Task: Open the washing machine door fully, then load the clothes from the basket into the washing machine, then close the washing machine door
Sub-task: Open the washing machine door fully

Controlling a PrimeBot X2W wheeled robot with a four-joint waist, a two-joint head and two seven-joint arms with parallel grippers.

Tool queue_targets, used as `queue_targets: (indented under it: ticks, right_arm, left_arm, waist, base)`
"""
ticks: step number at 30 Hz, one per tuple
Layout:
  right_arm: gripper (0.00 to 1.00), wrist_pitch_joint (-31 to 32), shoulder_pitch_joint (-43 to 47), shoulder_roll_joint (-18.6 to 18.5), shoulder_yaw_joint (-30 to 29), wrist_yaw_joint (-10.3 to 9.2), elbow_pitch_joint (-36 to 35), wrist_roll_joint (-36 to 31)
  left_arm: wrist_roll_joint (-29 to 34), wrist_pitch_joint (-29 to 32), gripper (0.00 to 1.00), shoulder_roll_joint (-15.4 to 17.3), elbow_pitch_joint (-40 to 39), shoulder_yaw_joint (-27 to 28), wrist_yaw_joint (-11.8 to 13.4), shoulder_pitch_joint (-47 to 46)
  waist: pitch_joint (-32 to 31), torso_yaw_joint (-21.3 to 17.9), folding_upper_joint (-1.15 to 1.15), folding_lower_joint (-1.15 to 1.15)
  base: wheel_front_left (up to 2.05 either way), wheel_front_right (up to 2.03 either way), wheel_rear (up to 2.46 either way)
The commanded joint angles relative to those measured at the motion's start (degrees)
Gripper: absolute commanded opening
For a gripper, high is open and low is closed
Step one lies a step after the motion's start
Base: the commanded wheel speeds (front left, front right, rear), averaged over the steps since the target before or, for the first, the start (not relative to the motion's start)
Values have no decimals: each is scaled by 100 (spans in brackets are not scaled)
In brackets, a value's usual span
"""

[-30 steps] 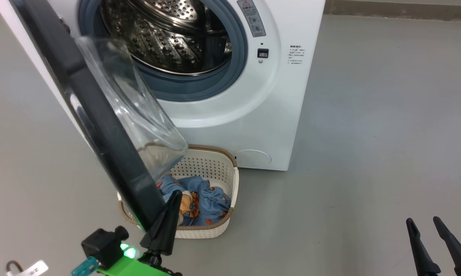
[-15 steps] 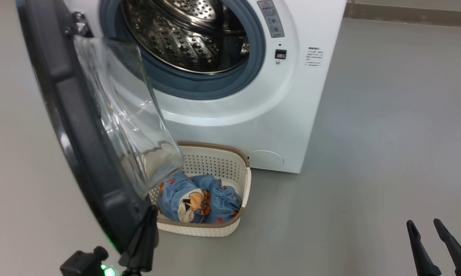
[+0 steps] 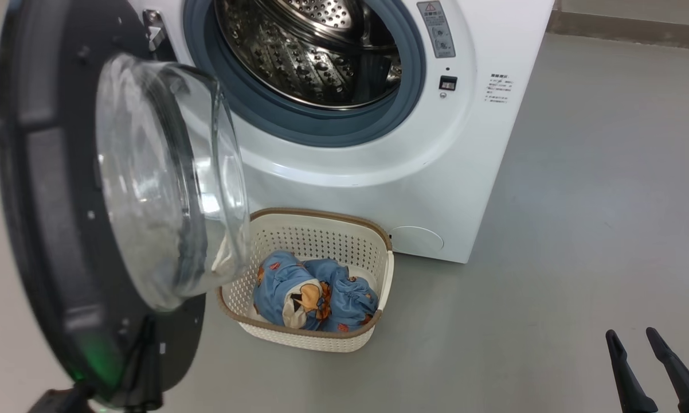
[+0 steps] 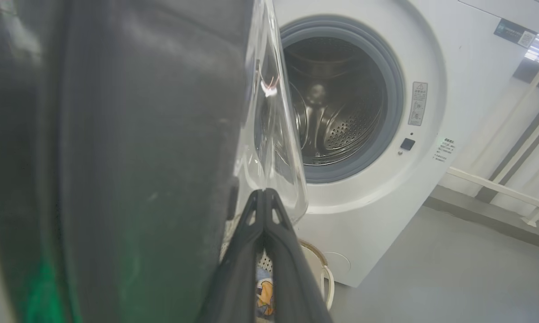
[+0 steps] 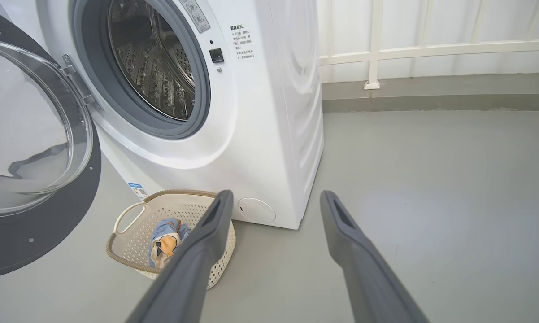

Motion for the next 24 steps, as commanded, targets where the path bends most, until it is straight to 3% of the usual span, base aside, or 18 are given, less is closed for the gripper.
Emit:
queue_targets:
  ticks: [1, 14, 24]
  right_arm:
    - [100, -69, -57, -117, 120, 17, -151, -52]
    - [100, -69, -56, -175, 130, 17, -184, -8]
    - [100, -69, -139, -277, 187, 17, -234, 22]
  left_arm:
    - [46, -36, 0, 146, -75, 353, 77, -109]
    - [124, -36, 0, 455, 395, 1647, 20, -387]
    - [392, -36, 0, 781, 841, 2290, -89, -887]
  waist:
    - [13, 13, 0, 0]
    - [130, 89, 0, 0]
    - [364, 164, 0, 0]
  base:
    - [0, 0, 0]
    - [0, 0, 0]
    - [0, 0, 0]
